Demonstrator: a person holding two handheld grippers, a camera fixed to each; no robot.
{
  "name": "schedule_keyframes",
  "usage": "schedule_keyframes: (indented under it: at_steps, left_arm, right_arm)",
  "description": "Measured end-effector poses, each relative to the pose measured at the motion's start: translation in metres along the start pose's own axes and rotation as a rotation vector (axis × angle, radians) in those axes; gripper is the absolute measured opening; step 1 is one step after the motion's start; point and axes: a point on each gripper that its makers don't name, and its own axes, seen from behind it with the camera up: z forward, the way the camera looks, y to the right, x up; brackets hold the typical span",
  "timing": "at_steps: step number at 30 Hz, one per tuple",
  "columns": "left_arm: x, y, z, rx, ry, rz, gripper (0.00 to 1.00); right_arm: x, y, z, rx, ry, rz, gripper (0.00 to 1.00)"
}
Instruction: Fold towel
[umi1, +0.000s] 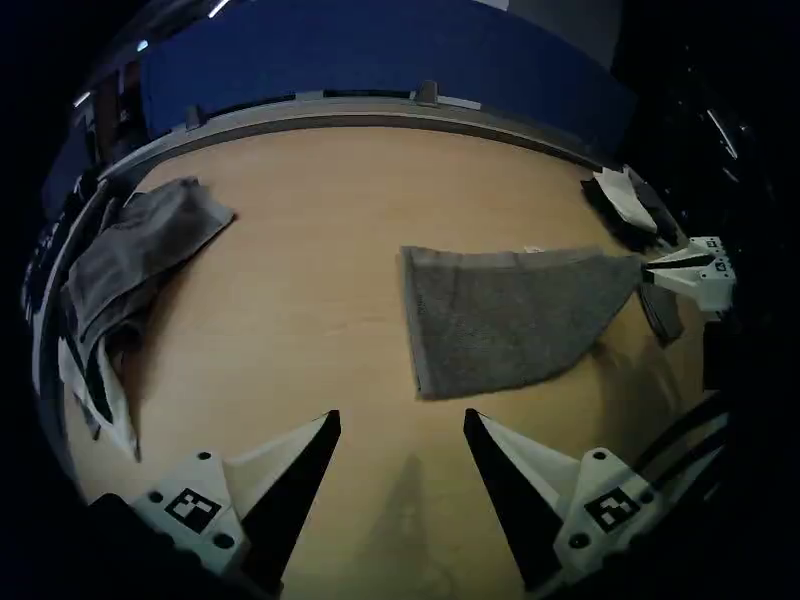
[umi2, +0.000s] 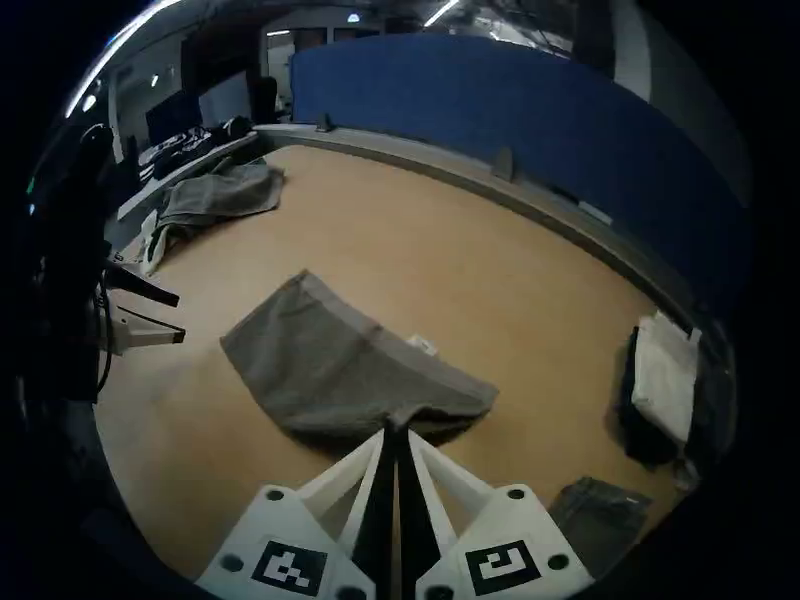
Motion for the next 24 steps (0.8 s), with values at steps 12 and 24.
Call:
schedule_keyframes:
  at_steps: [12, 24]
  left_arm:
    - [-0.007, -0.031, -0.023, 0.063, 0.037, -0.042, 0.91]
    - [-0.035, -0.071, -0.059, 0.149, 0.069, -0.139, 0.91]
  right_arm:
    - [0.051, -0.031, 0.017, 0.059, 0.018, -0.122, 0.02]
    - [0.080, -0.081, 0.039, 0.135, 0.020, -0.225, 0.02]
